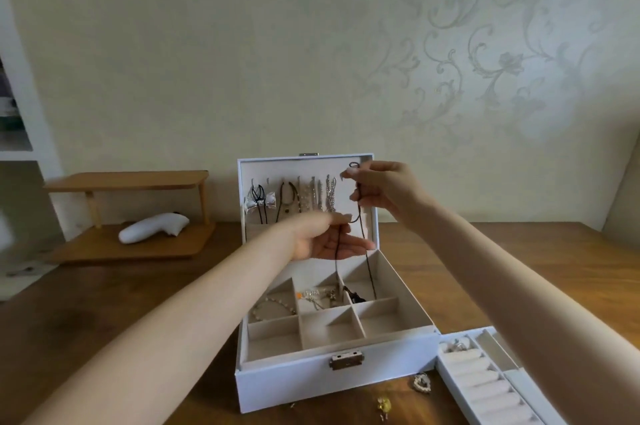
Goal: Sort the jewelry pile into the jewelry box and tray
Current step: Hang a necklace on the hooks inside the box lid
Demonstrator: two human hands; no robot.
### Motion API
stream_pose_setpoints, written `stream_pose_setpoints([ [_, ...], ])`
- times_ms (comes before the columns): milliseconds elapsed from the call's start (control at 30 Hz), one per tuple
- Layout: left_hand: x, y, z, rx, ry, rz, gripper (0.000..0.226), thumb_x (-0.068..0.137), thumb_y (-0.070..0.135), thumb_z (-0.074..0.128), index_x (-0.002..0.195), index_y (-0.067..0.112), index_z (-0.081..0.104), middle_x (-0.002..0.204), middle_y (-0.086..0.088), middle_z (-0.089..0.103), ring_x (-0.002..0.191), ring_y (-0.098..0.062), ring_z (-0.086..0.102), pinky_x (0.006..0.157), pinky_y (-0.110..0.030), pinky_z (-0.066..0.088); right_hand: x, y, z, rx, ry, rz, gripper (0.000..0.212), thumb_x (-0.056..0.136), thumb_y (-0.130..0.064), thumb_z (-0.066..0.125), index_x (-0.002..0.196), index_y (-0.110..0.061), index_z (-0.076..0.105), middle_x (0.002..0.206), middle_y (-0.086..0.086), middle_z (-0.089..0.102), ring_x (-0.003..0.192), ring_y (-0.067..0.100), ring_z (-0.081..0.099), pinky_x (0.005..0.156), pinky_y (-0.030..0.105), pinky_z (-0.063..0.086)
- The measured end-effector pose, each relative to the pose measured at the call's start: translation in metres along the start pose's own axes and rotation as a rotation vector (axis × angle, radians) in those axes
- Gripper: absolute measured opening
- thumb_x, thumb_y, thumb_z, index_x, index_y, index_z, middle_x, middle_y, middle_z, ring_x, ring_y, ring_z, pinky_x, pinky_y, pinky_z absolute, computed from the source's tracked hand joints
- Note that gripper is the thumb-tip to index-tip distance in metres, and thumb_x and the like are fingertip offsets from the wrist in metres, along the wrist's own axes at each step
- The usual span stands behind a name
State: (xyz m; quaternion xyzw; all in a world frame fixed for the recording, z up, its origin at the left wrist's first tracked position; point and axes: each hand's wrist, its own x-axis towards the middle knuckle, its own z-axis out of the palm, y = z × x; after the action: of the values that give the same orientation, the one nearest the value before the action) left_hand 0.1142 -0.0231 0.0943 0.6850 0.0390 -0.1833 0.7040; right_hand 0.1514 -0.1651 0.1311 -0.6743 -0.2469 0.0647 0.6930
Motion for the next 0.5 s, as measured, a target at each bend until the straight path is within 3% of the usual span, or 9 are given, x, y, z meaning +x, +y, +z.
stream_pose_setpoints([
  [100,0.006,-0.005,0.003,-0.308,-0.022,0.072,0.018,0.097,0.015,0.045,0.09,0.002,0.056,0.082,-0.018,0.072,0.073,-0.024,0.071,0.068,-0.026,0.057,-0.01,0.004,0.001,-0.006,-0.114,0.075,0.013,0.087,-0.009,0.064,0.092,0.003,0.066,0.06,0.005,0.061,0.05,0.015,0.06,0.044,0.019,0.046],
  [233,0.009,0.0,0.003,-0.38,0.074,0.14,0.018,0.093,0.016,0.052,0.08,0.005,0.058,0.058,-0.004,0.065,0.052,-0.013,0.064,0.051,-0.019,0.053,-0.015,0.014,-0.004,0.108,-0.125,0.077,0.005,0.088,-0.005,0.061,0.087,-0.004,0.066,0.071,0.009,0.066,0.059,0.015,0.064,0.053,0.019,0.052],
  [300,0.007,0.004,0.002,-0.352,0.079,0.167,0.015,0.094,0.019,0.052,0.084,0.009,0.058,0.062,0.0,0.066,0.052,-0.008,0.059,0.043,-0.016,0.046,-0.014,0.016,-0.014,0.19,-0.074,0.066,0.01,0.09,-0.005,0.057,0.09,-0.007,0.067,0.074,0.004,0.068,0.059,0.011,0.064,0.054,0.017,0.05],
  [400,0.0,0.007,-0.001,-0.136,0.065,0.249,0.008,0.091,0.017,0.057,0.096,0.013,0.062,0.082,0.002,0.065,0.064,-0.006,0.05,0.044,-0.013,0.037,-0.011,0.019,-0.027,0.264,-0.04,0.064,0.013,0.092,-0.005,0.054,0.095,-0.008,0.066,0.079,0.003,0.066,0.058,0.007,0.06,0.055,0.015,0.049],
  [500,-0.003,0.007,0.002,0.281,0.155,0.349,0.013,0.085,0.017,0.066,0.097,0.022,0.064,0.084,0.009,0.063,0.076,-0.005,0.05,0.062,-0.02,0.037,-0.011,0.018,-0.028,0.229,-0.11,0.055,0.017,0.093,-0.004,0.051,0.101,-0.008,0.065,0.078,0.002,0.065,0.064,0.009,0.061,0.063,0.019,0.048],
])
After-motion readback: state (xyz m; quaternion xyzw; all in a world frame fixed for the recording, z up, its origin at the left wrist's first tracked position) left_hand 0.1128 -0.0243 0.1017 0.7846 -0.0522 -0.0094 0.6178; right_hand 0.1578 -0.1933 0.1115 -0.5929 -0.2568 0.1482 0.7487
